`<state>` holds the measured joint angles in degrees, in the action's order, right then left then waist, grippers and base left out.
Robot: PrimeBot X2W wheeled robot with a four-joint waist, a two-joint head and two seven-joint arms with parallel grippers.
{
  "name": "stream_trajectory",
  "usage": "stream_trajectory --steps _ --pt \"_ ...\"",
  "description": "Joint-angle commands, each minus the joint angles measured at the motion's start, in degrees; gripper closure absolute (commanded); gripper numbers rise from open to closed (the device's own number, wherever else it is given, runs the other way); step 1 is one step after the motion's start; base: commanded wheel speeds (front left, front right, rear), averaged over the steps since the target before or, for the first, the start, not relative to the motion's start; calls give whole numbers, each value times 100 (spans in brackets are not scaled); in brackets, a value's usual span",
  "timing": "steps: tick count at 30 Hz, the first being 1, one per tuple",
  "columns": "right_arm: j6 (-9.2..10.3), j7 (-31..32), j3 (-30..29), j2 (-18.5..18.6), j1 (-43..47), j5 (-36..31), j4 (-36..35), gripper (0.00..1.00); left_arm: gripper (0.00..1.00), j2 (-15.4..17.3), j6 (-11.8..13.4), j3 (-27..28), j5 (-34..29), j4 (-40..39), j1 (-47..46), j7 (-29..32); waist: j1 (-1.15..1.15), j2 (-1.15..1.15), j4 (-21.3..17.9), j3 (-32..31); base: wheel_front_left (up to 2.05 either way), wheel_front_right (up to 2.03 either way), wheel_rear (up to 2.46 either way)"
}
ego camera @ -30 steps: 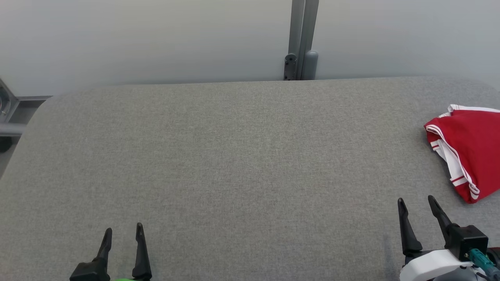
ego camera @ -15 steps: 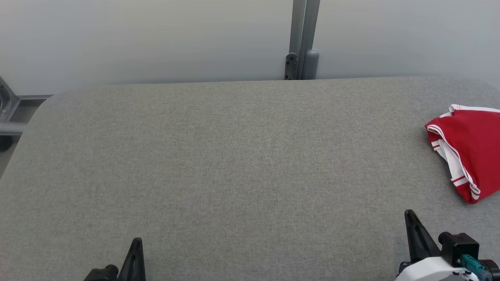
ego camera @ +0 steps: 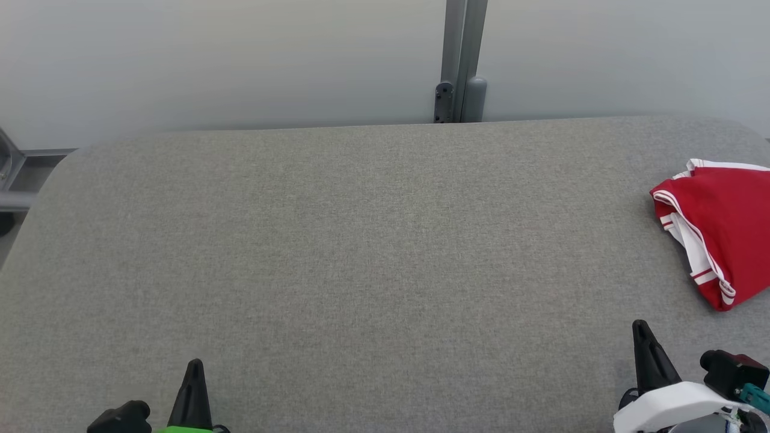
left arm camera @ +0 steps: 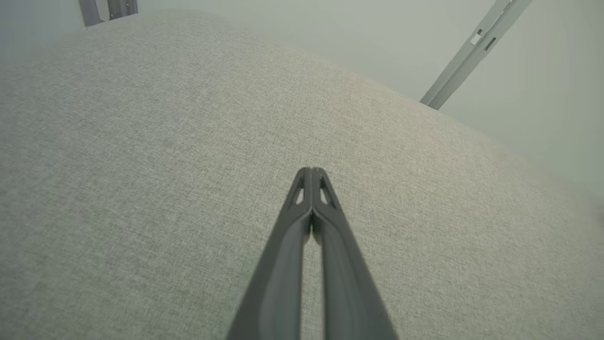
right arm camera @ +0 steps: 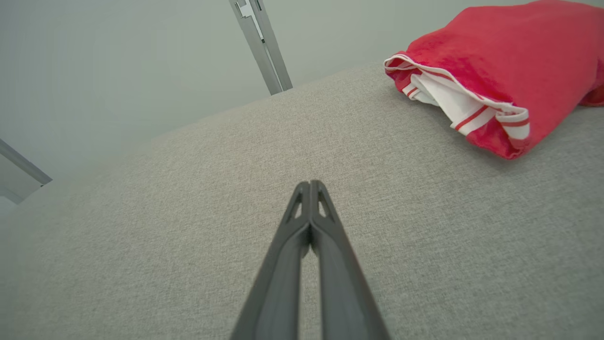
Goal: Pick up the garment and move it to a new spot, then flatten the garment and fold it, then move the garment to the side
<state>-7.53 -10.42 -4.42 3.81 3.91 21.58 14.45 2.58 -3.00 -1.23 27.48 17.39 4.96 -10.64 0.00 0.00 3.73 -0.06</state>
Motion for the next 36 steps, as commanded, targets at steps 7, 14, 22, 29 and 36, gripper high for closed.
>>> stream_trajectory --steps 7,14,22,29,36 --pt "1 188 -39 7 -250 854 -95 100 100 14 -70 114 796 -120 -265 187 0 0 -25 2 0 0 0" --pt "2 344 -56 -1 -332 1504 -94 100 100 17 -113 186 1388 -148 -361 348 0 0 -49 3 0 0 0" --pt "2 507 -76 -12 -422 2181 -92 100 100 20 -155 258 2006 -174 -460 512 0 0 -76 5 0 0 0" --pt "2 642 -93 -19 -496 2730 -90 100 100 23 -188 317 2514 -195 -544 651 0 0 -99 6 0 0 0" --pt "2 771 -109 -28 -563 3247 -87 100 100 25 -219 376 2985 -213 -616 775 0 0 -123 8 0 0 0"
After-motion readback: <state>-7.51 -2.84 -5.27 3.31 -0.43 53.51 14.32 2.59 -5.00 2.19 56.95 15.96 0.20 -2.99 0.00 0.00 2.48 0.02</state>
